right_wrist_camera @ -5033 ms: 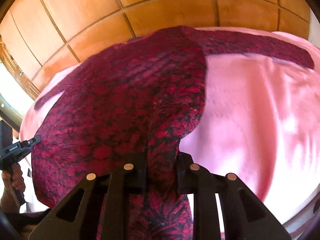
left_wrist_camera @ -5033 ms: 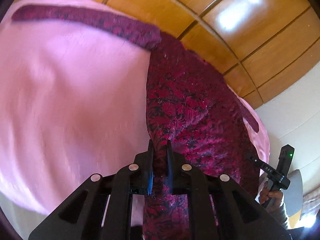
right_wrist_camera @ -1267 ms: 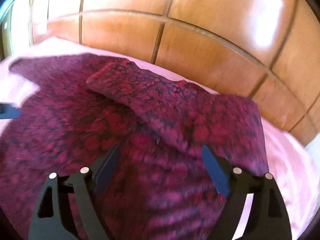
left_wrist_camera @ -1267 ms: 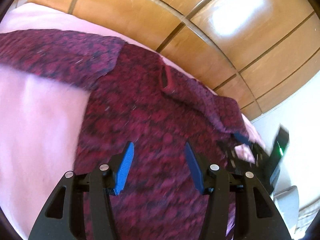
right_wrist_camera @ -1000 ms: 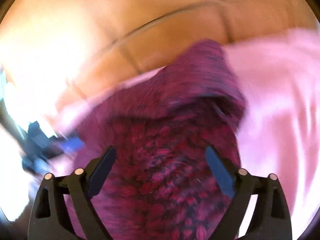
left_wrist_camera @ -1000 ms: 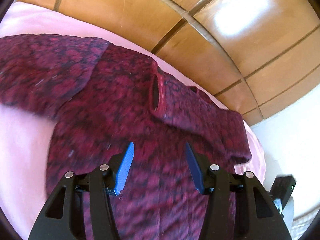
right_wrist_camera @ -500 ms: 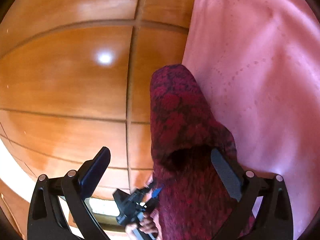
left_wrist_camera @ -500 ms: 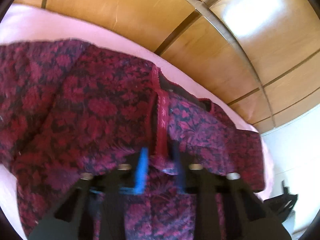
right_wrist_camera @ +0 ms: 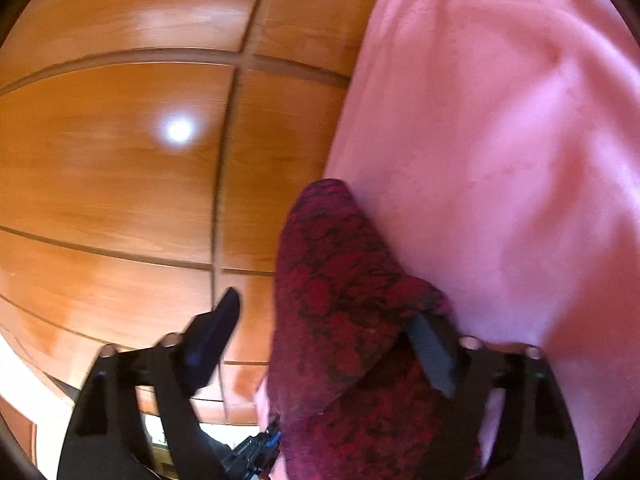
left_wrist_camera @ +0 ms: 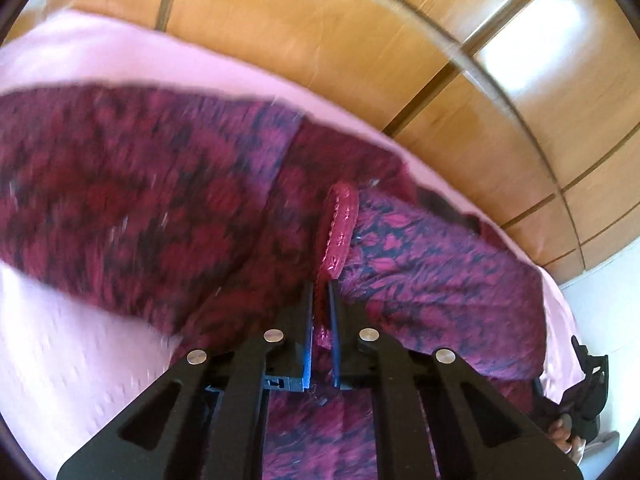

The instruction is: Fold small clothes

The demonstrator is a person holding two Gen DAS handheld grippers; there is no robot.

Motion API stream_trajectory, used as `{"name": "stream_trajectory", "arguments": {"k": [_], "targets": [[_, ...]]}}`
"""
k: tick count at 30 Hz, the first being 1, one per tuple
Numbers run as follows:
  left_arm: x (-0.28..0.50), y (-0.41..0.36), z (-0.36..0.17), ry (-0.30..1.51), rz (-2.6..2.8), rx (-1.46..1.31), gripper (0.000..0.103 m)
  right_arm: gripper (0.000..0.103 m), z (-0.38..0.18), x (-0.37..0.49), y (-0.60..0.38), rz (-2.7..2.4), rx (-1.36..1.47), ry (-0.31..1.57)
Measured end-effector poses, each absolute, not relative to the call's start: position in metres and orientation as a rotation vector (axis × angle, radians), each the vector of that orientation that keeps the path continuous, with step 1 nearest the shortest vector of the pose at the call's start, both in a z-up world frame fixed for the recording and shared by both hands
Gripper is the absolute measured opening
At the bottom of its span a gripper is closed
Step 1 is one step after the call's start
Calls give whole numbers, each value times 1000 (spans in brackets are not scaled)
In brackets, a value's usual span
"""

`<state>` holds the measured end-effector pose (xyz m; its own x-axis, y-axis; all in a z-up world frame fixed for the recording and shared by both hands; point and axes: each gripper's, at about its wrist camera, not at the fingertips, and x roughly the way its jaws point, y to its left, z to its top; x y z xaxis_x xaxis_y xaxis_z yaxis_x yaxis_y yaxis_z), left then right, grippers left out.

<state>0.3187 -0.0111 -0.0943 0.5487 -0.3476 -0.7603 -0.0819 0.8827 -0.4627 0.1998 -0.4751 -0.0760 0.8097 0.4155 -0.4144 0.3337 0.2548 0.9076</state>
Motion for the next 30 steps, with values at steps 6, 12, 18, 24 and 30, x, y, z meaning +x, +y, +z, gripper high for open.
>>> {"name": "stream_trajectory", "arguments": {"k": [6, 12, 18, 24, 30], "targets": [[309, -30, -75, 947, -175, -392, 6, 95, -55, 188, -464, 81, 1180, 759], [296, -30, -78, 923, -184, -364, 6, 97, 4, 170, -426, 95, 760, 794], [295, -38, -70, 901, -139, -254, 6, 97, 12, 227, -373, 85, 461, 840], [292, -55, -78, 876, -34, -101, 6, 97, -50, 284, -333, -35, 235, 1013], [270, -55, -54, 796, -11, -75, 6, 101, -62, 275, -309, -76, 81, 942]]}}
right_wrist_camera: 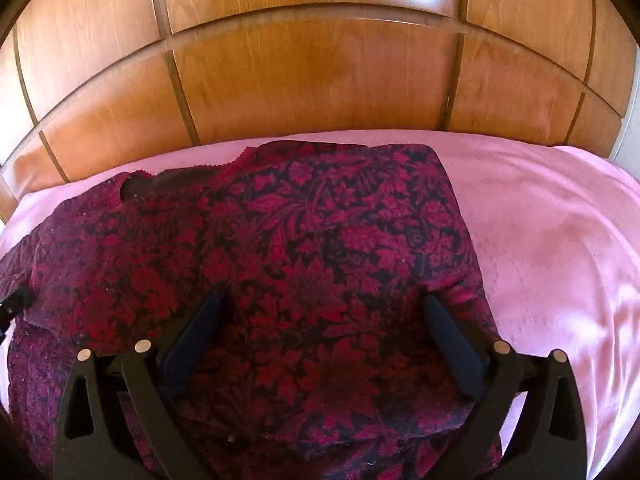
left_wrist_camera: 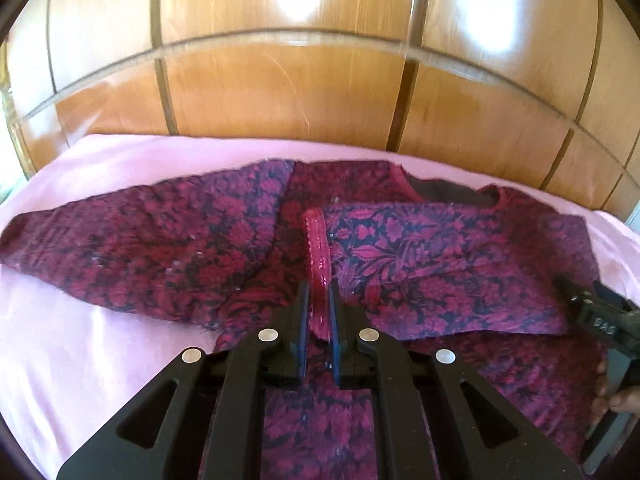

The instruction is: Fold small clothes

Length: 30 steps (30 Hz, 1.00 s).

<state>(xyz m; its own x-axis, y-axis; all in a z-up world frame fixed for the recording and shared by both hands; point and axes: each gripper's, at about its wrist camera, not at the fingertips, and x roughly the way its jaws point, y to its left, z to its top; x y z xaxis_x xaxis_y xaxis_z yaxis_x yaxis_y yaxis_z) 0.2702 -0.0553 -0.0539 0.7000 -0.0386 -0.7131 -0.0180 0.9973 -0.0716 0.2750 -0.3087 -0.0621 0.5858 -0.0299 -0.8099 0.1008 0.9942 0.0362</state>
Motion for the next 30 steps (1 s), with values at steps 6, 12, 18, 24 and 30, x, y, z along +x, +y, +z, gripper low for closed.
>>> {"name": "stream_trajectory", "arguments": {"k": [6, 12, 18, 24, 30], "targets": [[228, -43, -15, 685, 21, -82, 31, 101, -64, 271, -305, -88, 57, 926], [183, -16, 16, 605, 92, -113, 40, 101, -59, 272, -301, -106, 36, 920], [142, 19, 29, 570, 259, -157, 48, 101, -58, 270, -295, -135, 9, 914], [114, 47, 33, 568, 349, -156, 48, 101, -40, 253, -285, -186, -11, 878], [97, 71, 30, 579, 394, -164, 48, 101, -25, 211, -263, -120, 54, 856]]}}
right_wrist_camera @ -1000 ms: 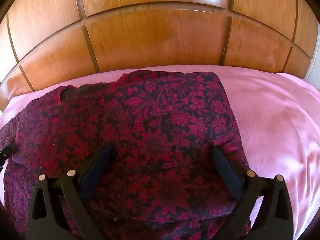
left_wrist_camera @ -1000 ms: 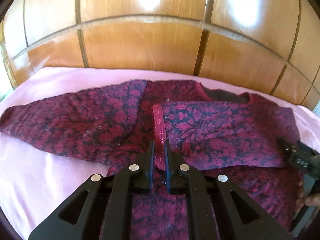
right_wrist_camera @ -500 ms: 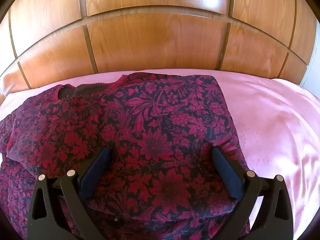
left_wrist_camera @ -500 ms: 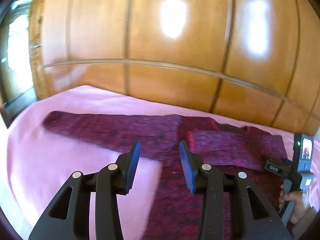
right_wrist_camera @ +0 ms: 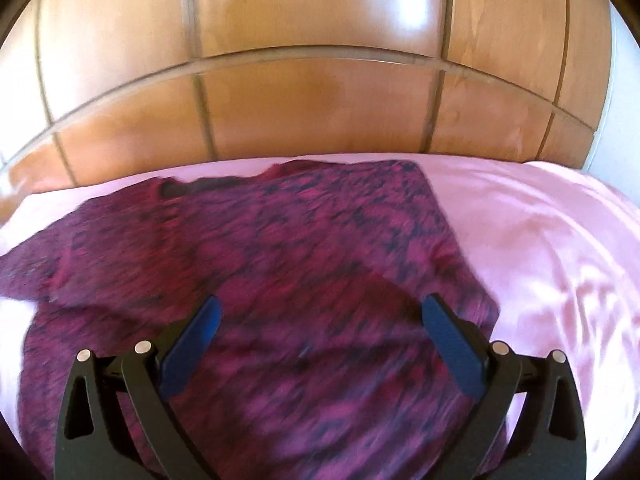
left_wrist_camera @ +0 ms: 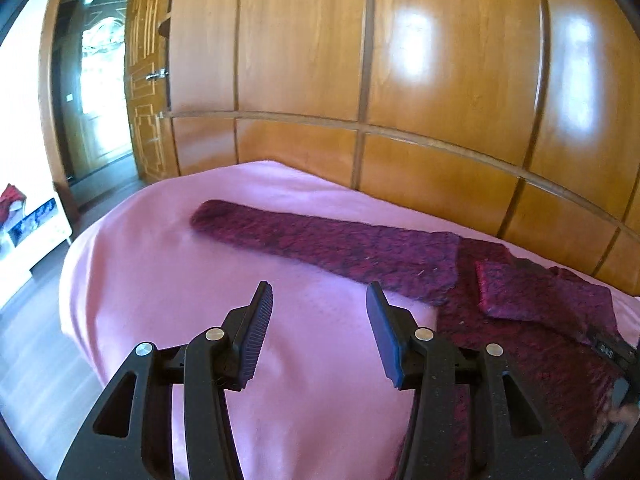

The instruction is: Fold small clothes

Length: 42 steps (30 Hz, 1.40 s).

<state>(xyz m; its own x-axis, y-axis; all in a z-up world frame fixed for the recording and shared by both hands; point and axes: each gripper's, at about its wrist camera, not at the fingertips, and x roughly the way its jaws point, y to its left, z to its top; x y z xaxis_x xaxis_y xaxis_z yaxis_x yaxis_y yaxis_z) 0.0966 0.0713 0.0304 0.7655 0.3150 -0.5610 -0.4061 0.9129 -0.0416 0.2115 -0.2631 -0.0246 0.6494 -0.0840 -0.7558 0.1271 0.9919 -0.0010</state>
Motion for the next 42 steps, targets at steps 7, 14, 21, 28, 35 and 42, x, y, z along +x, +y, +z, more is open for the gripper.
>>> {"name": "stream_trajectory", "arguments": {"k": [7, 14, 21, 28, 35, 42], "targets": [[82, 90, 22, 589, 426, -179, 48, 101, -24, 167, -223, 9, 60, 883], [87, 92, 10, 629, 384, -187, 48, 101, -31, 149, -202, 7, -18, 886], [94, 92, -1, 662, 375, -201, 48, 101, -50, 148, -211, -8, 26, 938], [105, 96, -11, 694, 389, -206, 48, 101, -54, 149, -215, -1, 63, 948], [119, 99, -23, 728, 393, -204, 48, 101, -55, 150, -214, -2, 55, 955], [137, 105, -36, 761, 384, -199, 48, 101, -57, 151, -211, -7, 50, 959]]}}
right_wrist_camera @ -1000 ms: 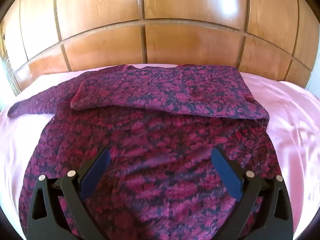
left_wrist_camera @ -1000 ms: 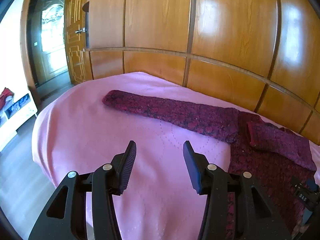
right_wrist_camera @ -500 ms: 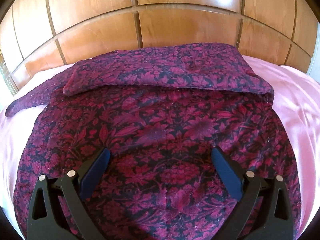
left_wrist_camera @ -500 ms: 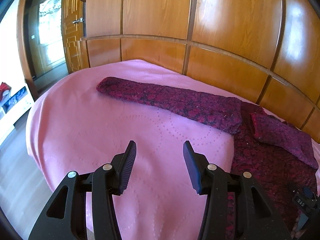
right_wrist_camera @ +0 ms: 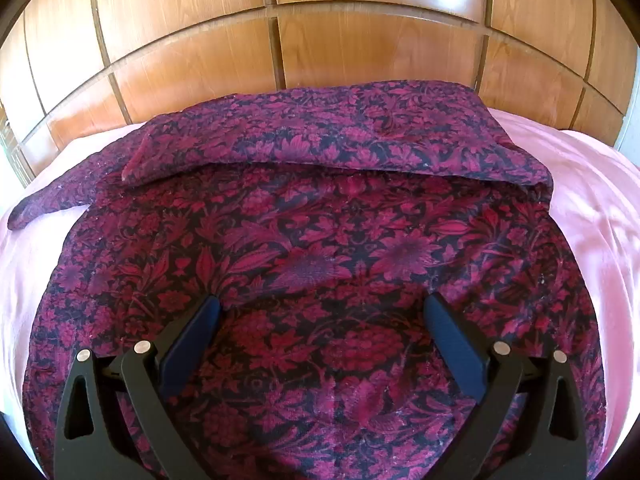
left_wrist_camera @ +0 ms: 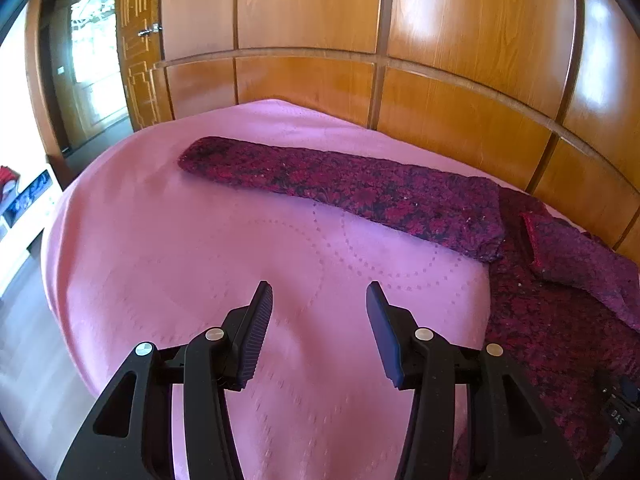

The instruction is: Fold small clothes

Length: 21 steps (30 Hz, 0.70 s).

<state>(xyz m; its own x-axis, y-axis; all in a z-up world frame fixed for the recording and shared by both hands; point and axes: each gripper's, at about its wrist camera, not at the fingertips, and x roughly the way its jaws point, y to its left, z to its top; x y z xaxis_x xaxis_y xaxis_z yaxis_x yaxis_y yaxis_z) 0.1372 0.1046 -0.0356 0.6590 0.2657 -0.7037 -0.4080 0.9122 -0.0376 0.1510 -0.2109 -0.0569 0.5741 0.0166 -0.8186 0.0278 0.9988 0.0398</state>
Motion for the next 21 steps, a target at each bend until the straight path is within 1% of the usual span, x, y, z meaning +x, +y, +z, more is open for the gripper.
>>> {"name": "stream_trajectory", "arguments": {"k": [2, 6, 13, 17, 20, 21], "targets": [[148, 116, -42, 792, 362, -241, 48, 101, -57, 151, -211, -7, 48, 959], [180, 174, -60, 847, 337, -491, 48, 101, -58, 152, -212, -5, 52, 961], [217, 277, -73, 767, 362, -834, 48, 101, -59, 152, -212, -1, 60, 961], [237, 308, -84, 740, 393, -927, 48, 101, -60, 152, -212, 0, 60, 961], [252, 318, -87, 726, 405, -939, 48, 101, -60, 152, -212, 0, 59, 960], [255, 319, -87, 727, 411, -931, 41, 101, -60, 152, -213, 0, 60, 960]]}}
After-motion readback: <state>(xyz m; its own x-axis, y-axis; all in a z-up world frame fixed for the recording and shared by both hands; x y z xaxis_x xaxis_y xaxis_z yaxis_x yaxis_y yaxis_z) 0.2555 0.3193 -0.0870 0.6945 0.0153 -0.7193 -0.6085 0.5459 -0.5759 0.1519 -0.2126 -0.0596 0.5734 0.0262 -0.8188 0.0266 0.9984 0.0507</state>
